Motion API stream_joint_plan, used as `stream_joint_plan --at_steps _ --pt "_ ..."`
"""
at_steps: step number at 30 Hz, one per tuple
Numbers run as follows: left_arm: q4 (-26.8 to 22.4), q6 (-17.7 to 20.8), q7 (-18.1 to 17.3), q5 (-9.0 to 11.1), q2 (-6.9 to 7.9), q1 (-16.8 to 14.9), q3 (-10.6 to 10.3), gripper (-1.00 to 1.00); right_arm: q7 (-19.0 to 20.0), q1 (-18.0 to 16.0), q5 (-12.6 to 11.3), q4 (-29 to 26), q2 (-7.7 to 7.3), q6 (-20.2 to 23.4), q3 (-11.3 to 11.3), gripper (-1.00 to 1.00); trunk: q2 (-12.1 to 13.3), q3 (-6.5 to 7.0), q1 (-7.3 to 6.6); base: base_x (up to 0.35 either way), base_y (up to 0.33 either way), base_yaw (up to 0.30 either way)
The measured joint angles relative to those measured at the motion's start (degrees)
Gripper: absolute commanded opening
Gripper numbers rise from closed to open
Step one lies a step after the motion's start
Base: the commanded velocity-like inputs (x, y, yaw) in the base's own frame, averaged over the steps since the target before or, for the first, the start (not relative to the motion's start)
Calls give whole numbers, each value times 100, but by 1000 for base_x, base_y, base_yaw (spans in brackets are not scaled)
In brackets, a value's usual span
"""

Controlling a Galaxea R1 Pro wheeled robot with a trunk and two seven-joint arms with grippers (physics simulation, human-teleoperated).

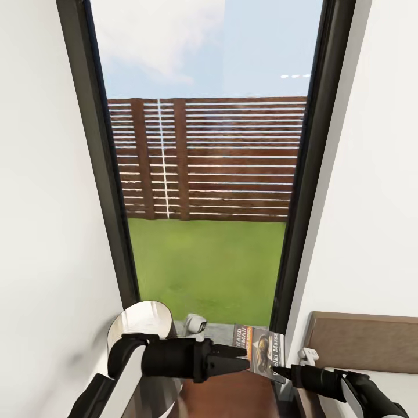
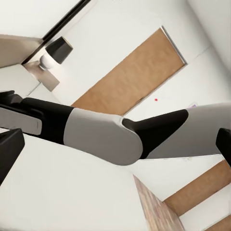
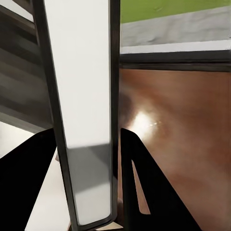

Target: In the bedroom, move the book from the bed onto either nightstand, and place the two sandals side by side next to the bed.

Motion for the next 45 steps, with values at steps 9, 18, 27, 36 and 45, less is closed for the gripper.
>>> stream_joint_plan --at_steps 9,18,27,36,45 --pt "34 -205 0 -36 -8 285 -15 100 1 -1 -1 2 -1 1 3 -100 0 0 0 0 0 0" --pt "509 -697 -21 -64 7 413 -24 100 0 -1 -1 2 -1 0 3 -100 0 0 0 0 0 0" --pt "833 -997 -43 -71 13 436 -23 100 0 -1 -1 2 -1 0 4 -100 0 0 0 0 0 0" --pt "927 -1167 -53 -74 26 440 -23 100 0 -1 0 2 -2 -1 3 -100 0 0 0 0 0 0" --pt "941 -1227 -64 -75 41 443 -30 100 1 -1 -2 -4 -1 1 6 -100 0 0 0 0 0 0"
